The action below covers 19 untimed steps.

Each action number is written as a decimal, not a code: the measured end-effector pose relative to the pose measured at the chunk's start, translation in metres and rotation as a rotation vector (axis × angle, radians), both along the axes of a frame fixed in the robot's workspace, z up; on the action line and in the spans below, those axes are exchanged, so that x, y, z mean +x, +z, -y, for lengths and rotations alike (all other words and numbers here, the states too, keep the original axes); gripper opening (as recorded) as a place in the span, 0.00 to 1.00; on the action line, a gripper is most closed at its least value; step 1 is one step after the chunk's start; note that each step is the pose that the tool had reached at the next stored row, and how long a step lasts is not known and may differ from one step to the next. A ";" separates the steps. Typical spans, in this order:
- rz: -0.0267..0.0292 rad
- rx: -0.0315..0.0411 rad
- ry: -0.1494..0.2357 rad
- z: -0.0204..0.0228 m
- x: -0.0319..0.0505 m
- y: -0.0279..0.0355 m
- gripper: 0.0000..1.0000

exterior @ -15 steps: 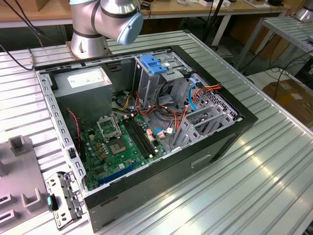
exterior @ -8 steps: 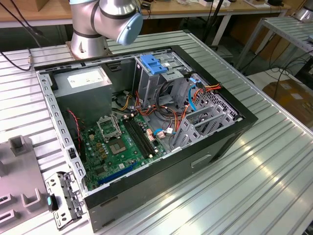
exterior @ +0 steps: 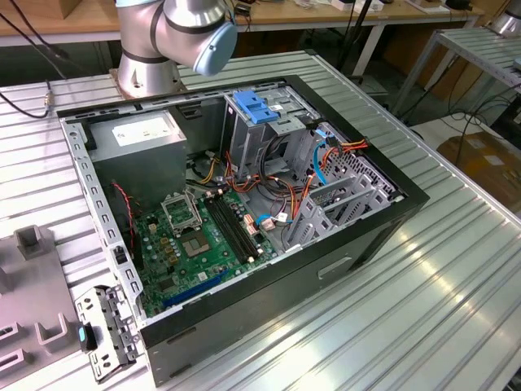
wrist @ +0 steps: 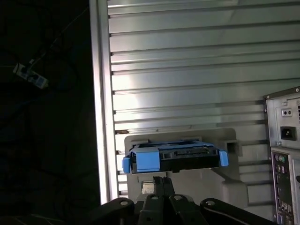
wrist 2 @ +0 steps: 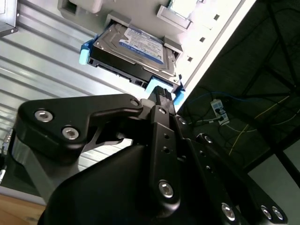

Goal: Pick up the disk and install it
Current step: 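Reach for the disk, then pick up the disk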

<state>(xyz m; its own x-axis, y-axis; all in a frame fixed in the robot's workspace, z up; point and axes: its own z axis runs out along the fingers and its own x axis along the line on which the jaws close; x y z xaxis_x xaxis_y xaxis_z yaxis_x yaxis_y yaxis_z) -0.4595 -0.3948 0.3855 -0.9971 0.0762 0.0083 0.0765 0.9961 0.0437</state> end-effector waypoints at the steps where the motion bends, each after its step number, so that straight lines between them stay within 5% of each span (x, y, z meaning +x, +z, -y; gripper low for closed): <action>1: -0.0019 0.0001 0.000 -0.0001 -0.0020 -0.0011 0.11; 4: -0.0066 0.0002 0.000 -0.0001 -0.0045 -0.0020 0.11; 19: -0.0074 0.0002 0.004 -0.0002 -0.0047 -0.0020 0.11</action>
<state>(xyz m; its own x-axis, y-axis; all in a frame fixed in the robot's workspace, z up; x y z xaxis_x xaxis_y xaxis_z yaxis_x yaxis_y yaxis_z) -0.4642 -0.3946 0.3835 -0.9973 0.0718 0.0157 0.0724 0.9964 0.0433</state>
